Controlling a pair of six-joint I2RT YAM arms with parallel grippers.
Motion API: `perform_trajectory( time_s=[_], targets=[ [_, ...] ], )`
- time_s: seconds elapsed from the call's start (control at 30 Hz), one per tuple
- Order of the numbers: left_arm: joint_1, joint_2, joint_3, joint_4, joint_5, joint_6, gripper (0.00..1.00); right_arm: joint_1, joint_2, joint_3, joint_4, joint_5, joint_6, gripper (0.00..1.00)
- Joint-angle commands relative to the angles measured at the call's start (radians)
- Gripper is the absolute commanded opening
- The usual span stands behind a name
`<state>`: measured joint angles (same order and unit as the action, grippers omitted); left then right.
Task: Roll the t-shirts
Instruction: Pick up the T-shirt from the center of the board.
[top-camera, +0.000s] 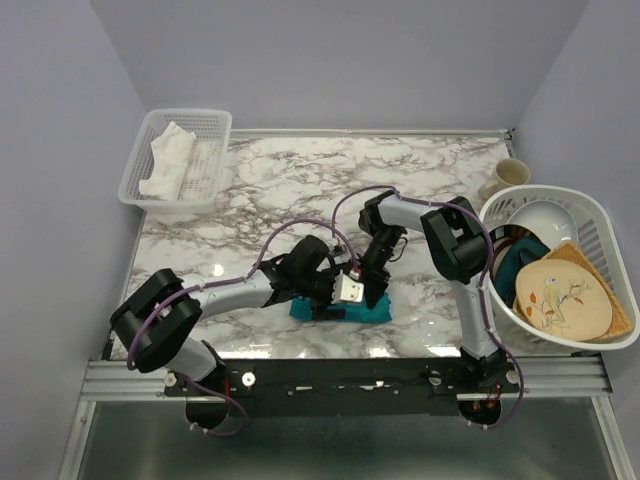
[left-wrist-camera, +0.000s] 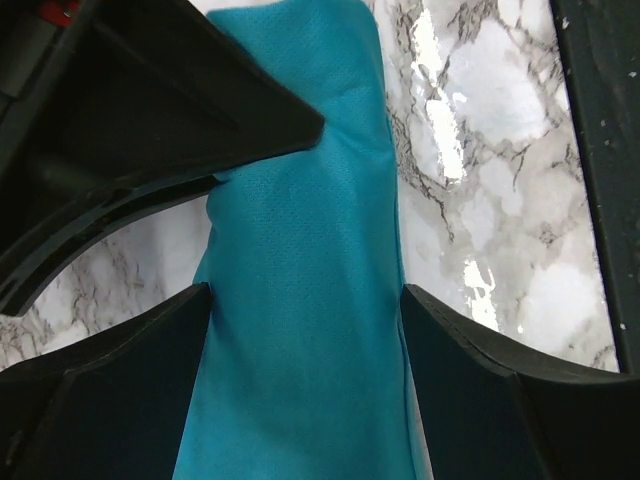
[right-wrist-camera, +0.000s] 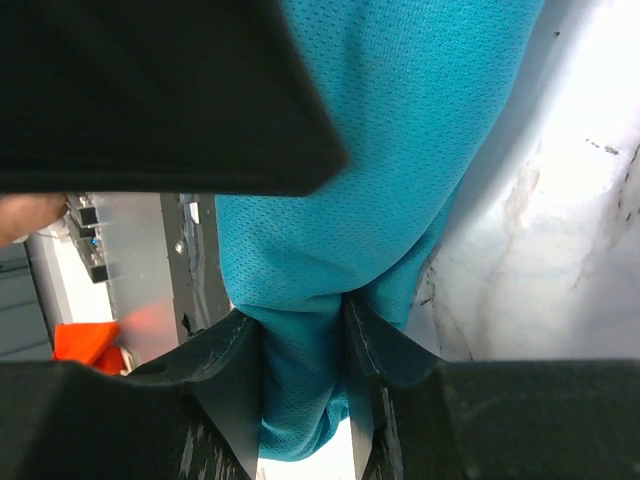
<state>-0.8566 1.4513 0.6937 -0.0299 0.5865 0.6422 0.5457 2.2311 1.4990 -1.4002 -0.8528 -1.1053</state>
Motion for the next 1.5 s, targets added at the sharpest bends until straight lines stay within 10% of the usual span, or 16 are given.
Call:
perform_trajectory(
  time_s=[0.0, 0.43, 0.7, 0.83, 0.87, 1.33, 1.47],
  targets=[
    [-0.021, 0.073, 0.055, -0.028, 0.001, 0.045, 0.86, -0.001, 0.05, 0.004, 0.0, 0.074, -0.001, 0.41],
    [-0.101, 0.193, 0.082, -0.076, -0.108, 0.183, 0.76, 0.0, 0.045, -0.002, 0.001, 0.07, -0.005, 0.42],
    [-0.11, 0.216, 0.087, -0.151, -0.116, 0.263, 0.53, 0.0, 0.045, 0.0, -0.002, 0.067, -0.008, 0.43],
    [-0.113, 0.244, 0.118, -0.205, -0.1, 0.292, 0.38, -0.003, 0.032, -0.005, -0.013, 0.061, -0.031, 0.56],
    [-0.113, 0.248, 0.122, -0.209, -0.099, 0.292, 0.36, -0.004, 0.024, -0.011, -0.013, 0.063, -0.033, 0.99],
    [0.063, 0.21, 0.441, -0.462, 0.009, 0.051, 0.09, -0.319, -0.218, 0.653, -0.099, 0.099, 0.321, 1.0],
    [0.21, 0.216, 0.64, -0.585, 0.004, -0.032, 0.03, -0.328, -0.362, 0.511, 0.026, 0.194, 0.404, 1.0]
  ],
)
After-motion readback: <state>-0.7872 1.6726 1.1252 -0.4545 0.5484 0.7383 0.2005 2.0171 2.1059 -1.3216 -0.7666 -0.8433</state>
